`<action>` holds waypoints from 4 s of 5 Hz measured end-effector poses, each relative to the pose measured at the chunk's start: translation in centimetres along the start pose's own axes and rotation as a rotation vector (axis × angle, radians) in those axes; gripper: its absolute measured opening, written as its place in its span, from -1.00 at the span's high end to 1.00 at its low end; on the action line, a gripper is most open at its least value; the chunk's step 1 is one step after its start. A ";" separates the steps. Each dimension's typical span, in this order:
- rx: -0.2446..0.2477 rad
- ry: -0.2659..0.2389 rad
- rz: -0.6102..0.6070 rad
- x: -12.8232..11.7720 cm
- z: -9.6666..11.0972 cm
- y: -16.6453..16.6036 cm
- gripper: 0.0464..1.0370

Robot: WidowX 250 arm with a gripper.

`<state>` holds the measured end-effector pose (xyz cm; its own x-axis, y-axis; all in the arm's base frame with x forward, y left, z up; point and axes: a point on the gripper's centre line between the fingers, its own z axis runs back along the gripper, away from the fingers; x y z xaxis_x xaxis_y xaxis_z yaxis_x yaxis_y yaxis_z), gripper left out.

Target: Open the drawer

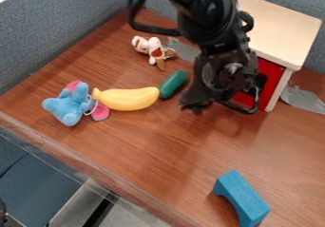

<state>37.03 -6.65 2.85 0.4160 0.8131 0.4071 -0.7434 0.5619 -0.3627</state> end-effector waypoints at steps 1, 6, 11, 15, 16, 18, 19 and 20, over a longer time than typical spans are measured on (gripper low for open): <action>-0.006 -0.008 0.026 0.2 0.0 -0.1 0.19; 0.053 0.130 0.059 -2.8 3.0 3.7 0.38; 0.072 0.159 0.036 -4.6 4.6 5.2 0.38; 0.119 0.191 0.043 -5.5 5.2 6.2 0.28; 0.123 0.212 -0.062 -6.0 5.5 6.0 -0.33; 0.115 0.222 -0.094 -6.1 5.6 6.0 -0.93; 0.105 0.235 -0.111 -6.2 5.6 5.8 -0.92; 0.086 0.276 -0.210 -6.0 6.1 5.0 -0.93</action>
<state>27.62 -9.70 3.73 0.6814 0.6982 0.2196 -0.6631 0.7159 -0.2185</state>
